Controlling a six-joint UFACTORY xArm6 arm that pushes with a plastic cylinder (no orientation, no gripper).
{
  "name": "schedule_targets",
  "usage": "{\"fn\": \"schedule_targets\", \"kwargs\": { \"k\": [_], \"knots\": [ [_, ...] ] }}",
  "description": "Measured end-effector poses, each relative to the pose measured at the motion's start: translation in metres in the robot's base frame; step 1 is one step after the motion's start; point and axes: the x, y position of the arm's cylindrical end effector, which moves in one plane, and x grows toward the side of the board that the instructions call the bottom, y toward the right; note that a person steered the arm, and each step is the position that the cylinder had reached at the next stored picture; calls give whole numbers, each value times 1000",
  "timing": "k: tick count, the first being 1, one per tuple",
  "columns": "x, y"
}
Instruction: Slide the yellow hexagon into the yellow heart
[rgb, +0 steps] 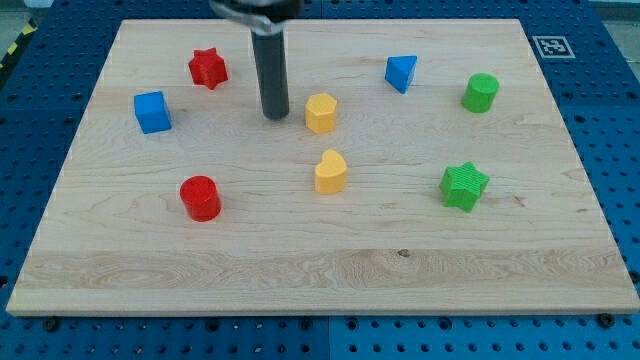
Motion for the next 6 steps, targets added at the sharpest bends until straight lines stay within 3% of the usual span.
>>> {"fn": "schedule_targets", "kwargs": {
  "k": [1,2,4,6],
  "knots": [
    [-46,0],
    [-50,28],
    [62,74],
    [65,37]
  ]
}}
